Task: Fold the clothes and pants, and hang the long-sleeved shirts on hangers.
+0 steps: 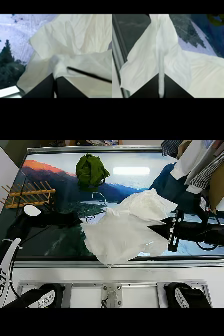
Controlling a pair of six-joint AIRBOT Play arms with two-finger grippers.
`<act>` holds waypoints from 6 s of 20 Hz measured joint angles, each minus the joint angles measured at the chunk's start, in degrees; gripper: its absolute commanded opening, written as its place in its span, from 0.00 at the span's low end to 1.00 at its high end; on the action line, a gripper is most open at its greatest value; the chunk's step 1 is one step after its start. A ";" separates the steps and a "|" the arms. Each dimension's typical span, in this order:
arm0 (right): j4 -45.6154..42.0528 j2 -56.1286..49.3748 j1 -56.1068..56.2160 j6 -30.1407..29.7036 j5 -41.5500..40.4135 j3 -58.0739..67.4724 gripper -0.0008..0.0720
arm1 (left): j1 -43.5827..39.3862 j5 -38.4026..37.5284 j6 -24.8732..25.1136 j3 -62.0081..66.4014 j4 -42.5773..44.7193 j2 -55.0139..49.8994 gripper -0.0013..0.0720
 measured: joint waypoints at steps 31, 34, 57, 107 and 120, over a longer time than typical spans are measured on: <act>2.14 2.03 0.00 4.11 3.76 0.09 0.02 | -0.28 -3.39 0.98 11.17 1.03 -0.02 0.03; 1.62 1.86 0.50 4.26 5.77 0.09 0.02 | -1.03 -6.34 1.18 17.42 1.03 -0.02 0.03; 16.96 -0.85 14.23 4.07 -19.43 0.09 0.02 | -4.33 -17.18 -2.34 35.30 11.80 15.06 0.03; 20.28 1.49 18.53 4.02 -28.28 0.09 0.02 | -26.75 3.72 -14.93 35.45 20.26 16.13 0.79; 24.50 4.37 18.32 -6.19 -39.89 0.09 0.02 | -10.01 0.57 -14.73 35.45 20.28 25.59 0.04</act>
